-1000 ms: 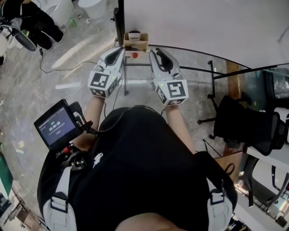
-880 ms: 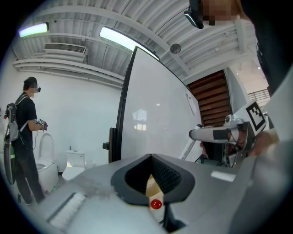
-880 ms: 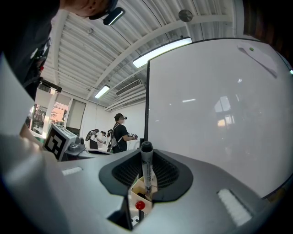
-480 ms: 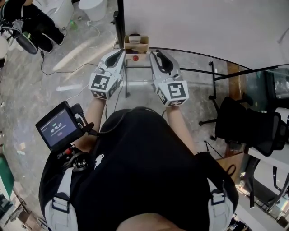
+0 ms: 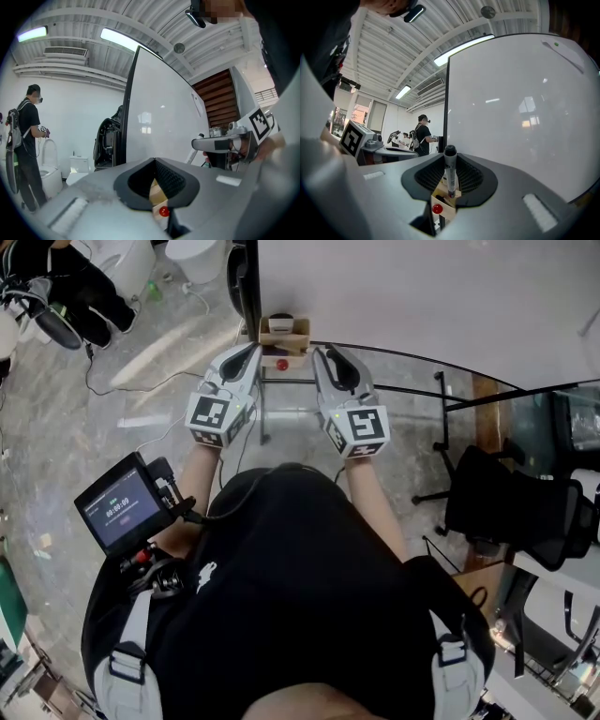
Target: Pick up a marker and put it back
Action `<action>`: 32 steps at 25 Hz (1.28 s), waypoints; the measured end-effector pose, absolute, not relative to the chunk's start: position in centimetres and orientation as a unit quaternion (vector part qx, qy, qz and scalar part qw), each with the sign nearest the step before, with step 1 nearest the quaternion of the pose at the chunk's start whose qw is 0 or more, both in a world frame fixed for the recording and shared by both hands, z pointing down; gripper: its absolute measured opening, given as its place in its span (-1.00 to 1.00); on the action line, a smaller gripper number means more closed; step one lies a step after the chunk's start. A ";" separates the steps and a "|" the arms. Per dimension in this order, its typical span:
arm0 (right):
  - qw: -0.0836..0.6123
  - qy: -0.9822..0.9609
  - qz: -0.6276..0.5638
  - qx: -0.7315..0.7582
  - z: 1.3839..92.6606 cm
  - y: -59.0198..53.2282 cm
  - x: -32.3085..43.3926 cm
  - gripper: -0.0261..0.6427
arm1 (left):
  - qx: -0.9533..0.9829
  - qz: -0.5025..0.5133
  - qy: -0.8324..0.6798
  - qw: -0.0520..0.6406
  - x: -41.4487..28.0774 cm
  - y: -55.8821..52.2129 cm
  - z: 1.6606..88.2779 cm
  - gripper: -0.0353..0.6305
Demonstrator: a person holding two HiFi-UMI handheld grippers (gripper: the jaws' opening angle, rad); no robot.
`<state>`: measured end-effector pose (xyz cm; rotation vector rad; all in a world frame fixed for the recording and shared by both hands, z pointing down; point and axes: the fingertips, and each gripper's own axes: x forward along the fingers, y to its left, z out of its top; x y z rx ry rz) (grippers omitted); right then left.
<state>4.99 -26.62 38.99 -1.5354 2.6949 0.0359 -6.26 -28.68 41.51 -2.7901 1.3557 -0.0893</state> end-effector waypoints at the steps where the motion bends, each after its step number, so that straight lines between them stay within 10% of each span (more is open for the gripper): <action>1: 0.019 0.869 0.011 -0.494 39.2 -26.8 5.0 -0.68 | -0.898 -0.029 0.439 0.019 -6.4 -28.8 41.6 -0.88; 32: -0.067 0.889 -0.030 -0.452 50.1 -34.9 3.0 -0.68 | -0.842 -0.017 0.539 -0.006 -12.4 -29.7 43.2 -0.88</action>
